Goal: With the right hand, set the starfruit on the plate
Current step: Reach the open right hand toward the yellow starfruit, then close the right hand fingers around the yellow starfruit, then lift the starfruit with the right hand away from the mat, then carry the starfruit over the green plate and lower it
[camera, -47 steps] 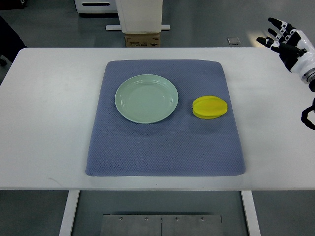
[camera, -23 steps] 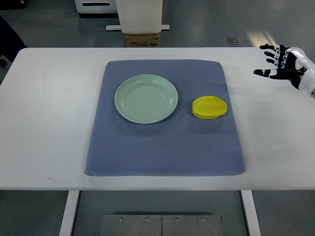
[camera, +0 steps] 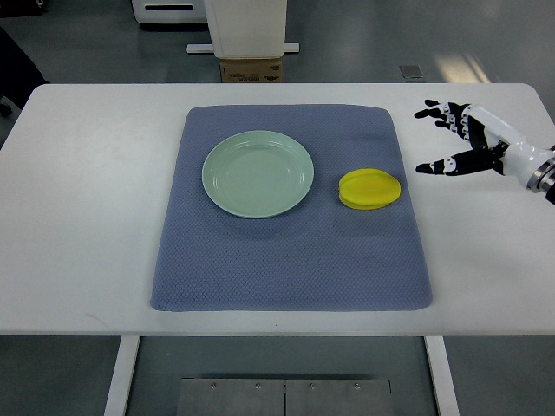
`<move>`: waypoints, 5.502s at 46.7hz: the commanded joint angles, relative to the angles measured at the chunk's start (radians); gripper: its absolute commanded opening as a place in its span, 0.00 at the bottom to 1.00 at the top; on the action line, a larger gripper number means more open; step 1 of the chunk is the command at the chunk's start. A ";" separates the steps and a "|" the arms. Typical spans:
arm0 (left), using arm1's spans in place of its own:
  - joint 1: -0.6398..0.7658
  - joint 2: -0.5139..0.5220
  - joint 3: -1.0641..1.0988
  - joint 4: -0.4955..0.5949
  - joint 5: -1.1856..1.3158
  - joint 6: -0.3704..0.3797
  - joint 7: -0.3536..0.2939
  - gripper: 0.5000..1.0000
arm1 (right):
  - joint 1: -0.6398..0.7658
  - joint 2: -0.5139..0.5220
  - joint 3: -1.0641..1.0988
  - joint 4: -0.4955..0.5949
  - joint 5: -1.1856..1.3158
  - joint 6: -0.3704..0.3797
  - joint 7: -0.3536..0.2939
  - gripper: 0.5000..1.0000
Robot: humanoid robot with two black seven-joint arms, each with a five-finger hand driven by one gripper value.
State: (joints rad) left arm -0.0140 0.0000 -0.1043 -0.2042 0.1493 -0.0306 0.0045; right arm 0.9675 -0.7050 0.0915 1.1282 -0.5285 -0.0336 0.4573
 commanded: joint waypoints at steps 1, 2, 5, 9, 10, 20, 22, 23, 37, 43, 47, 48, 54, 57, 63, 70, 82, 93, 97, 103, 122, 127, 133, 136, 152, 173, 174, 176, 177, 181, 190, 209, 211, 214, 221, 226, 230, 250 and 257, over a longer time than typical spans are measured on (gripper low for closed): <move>0.000 0.000 0.000 0.000 0.001 0.000 0.000 1.00 | 0.020 0.007 -0.044 0.018 -0.014 -0.035 0.000 0.99; 0.000 0.000 0.000 0.000 0.001 0.000 0.000 1.00 | 0.026 0.009 -0.058 0.019 -0.016 -0.046 0.000 0.99; 0.000 0.000 0.000 0.000 0.001 0.000 0.000 1.00 | 0.053 0.027 -0.102 0.019 -0.016 -0.084 -0.002 0.99; 0.000 0.000 0.000 0.000 -0.001 0.000 0.000 1.00 | 0.089 0.050 -0.171 0.019 -0.016 -0.141 -0.002 0.98; 0.000 0.000 0.000 0.000 -0.001 0.000 0.000 1.00 | 0.100 0.054 -0.193 0.021 -0.016 -0.155 -0.002 0.98; 0.000 0.000 0.000 0.000 -0.001 0.000 0.000 1.00 | 0.157 0.104 -0.331 0.021 -0.016 -0.244 -0.002 0.98; 0.000 0.000 0.000 0.000 -0.001 0.000 0.000 1.00 | 0.158 0.111 -0.332 0.021 -0.016 -0.246 -0.002 0.97; 0.000 0.000 0.000 0.000 0.001 0.000 0.000 1.00 | 0.158 0.114 -0.334 0.021 -0.016 -0.246 -0.002 0.97; 0.000 0.000 0.000 0.000 -0.001 0.000 0.000 1.00 | 0.158 0.151 -0.338 0.021 -0.016 -0.247 -0.003 0.97; 0.000 0.000 0.000 0.000 -0.001 0.000 0.000 1.00 | 0.160 0.166 -0.352 0.021 -0.018 -0.249 -0.006 0.97; 0.000 0.000 0.000 0.000 0.001 0.000 0.000 1.00 | 0.158 0.177 -0.357 0.019 -0.018 -0.261 -0.008 0.97; 0.000 0.000 0.000 0.000 -0.001 0.000 0.000 1.00 | 0.158 0.180 -0.361 0.019 -0.018 -0.264 -0.008 0.97; 0.000 0.000 0.000 0.000 0.001 0.000 0.000 1.00 | 0.158 0.197 -0.388 0.013 -0.018 -0.287 -0.008 0.98; 0.000 0.000 0.000 0.000 -0.001 0.000 0.000 1.00 | 0.157 0.205 -0.389 0.010 -0.016 -0.292 -0.008 0.98; 0.000 0.000 0.000 0.000 -0.001 0.000 0.000 1.00 | 0.152 0.220 -0.389 -0.002 -0.016 -0.295 -0.008 0.98; 0.000 0.000 0.000 -0.001 -0.001 0.000 -0.001 1.00 | 0.151 0.236 -0.389 -0.008 -0.016 -0.295 -0.009 0.98; 0.000 0.000 0.000 0.000 0.001 0.000 0.000 1.00 | 0.152 0.239 -0.410 -0.019 -0.015 -0.295 -0.009 0.97; 0.000 0.000 0.000 -0.001 0.001 0.000 0.000 1.00 | 0.157 0.239 -0.427 -0.033 -0.015 -0.296 -0.011 0.96; 0.000 0.000 0.000 -0.001 0.001 0.000 0.000 1.00 | 0.157 0.240 -0.427 -0.036 -0.015 -0.296 -0.011 0.94; 0.000 0.000 0.000 0.000 -0.001 0.000 0.000 1.00 | 0.155 0.257 -0.430 -0.045 -0.015 -0.296 -0.011 0.90; 0.000 0.000 0.000 0.000 0.001 0.000 0.000 1.00 | 0.160 0.260 -0.455 -0.053 -0.013 -0.296 -0.012 0.84; 0.000 0.000 0.000 0.000 0.001 0.000 0.000 1.00 | 0.169 0.260 -0.469 -0.054 -0.011 -0.296 -0.012 0.81; 0.000 0.000 0.000 -0.001 0.001 0.000 0.000 1.00 | 0.180 0.260 -0.487 -0.054 -0.011 -0.296 -0.011 0.77; 0.000 0.000 0.000 0.000 0.001 0.000 0.000 1.00 | 0.183 0.260 -0.495 -0.056 -0.011 -0.296 -0.009 0.74; 0.000 0.000 0.000 0.000 -0.001 0.000 0.000 1.00 | 0.198 0.266 -0.519 -0.061 -0.010 -0.296 -0.008 0.44; 0.000 0.000 0.000 -0.001 0.001 0.000 0.000 1.00 | 0.218 0.275 -0.544 -0.061 0.002 -0.292 0.007 0.00; 0.000 0.000 0.000 -0.001 -0.001 0.000 0.000 1.00 | 0.218 0.275 -0.542 -0.061 0.004 -0.292 0.007 0.00; 0.000 0.000 0.000 -0.001 0.001 0.000 0.000 1.00 | 0.220 0.275 -0.541 -0.061 0.004 -0.292 0.009 0.00; 0.000 0.000 0.000 0.000 -0.001 0.000 0.000 1.00 | 0.220 0.275 -0.539 -0.061 0.005 -0.292 0.009 0.00; 0.000 0.000 0.000 -0.001 0.001 0.000 0.000 1.00 | 0.221 0.274 -0.536 -0.065 0.012 -0.292 0.009 0.00; 0.000 0.000 0.000 0.000 0.001 0.000 -0.001 1.00 | 0.237 0.271 -0.536 -0.090 0.048 -0.287 0.020 0.00; 0.000 0.000 0.000 -0.001 -0.001 0.000 0.000 1.00 | 0.316 0.210 -0.535 -0.174 0.131 -0.232 0.032 0.00; 0.000 0.000 0.000 -0.001 0.001 0.000 0.000 1.00 | 0.330 0.199 -0.535 -0.176 0.140 -0.227 0.034 0.00; 0.000 0.000 0.000 0.000 -0.001 0.000 0.000 1.00 | 0.353 0.182 -0.533 -0.176 0.147 -0.204 0.034 0.00; 0.000 0.000 0.000 -0.001 0.001 0.000 0.000 1.00 | 0.369 0.173 -0.524 -0.176 0.148 -0.184 0.029 0.00; 0.000 0.000 0.000 0.000 -0.001 0.000 0.000 1.00 | 0.366 0.177 -0.504 -0.177 0.148 -0.184 0.020 0.00; 0.000 0.000 0.000 0.000 0.001 0.000 0.000 1.00 | 0.364 0.183 -0.490 -0.177 0.148 -0.184 0.017 0.00; 0.000 0.000 0.000 0.000 0.001 0.000 0.000 1.00 | 0.362 0.393 -0.472 -0.264 0.212 -0.186 -0.019 0.00; 0.000 0.000 0.000 -0.001 0.001 0.000 0.000 1.00 | 0.366 0.479 -0.472 -0.330 0.232 -0.184 -0.020 0.00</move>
State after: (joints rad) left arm -0.0138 0.0000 -0.1043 -0.2040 0.1498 -0.0309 0.0047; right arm 1.3309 -0.2575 -0.3801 0.8223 -0.3008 -0.2193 0.4385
